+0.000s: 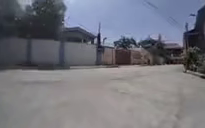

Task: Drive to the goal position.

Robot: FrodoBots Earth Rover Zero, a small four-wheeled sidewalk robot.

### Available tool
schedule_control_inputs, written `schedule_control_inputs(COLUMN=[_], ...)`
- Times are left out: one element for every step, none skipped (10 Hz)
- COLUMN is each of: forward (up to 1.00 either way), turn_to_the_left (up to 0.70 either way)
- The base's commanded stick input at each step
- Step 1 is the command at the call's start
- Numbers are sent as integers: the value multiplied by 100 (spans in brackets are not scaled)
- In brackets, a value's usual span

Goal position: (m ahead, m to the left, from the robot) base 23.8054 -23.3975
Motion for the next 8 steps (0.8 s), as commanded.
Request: schedule_control_inputs(forward=[85,85,85,85,85,85,85,85], turn_to_the_left=[-34,-34,-34,-34,-34,-34,-30,-4])
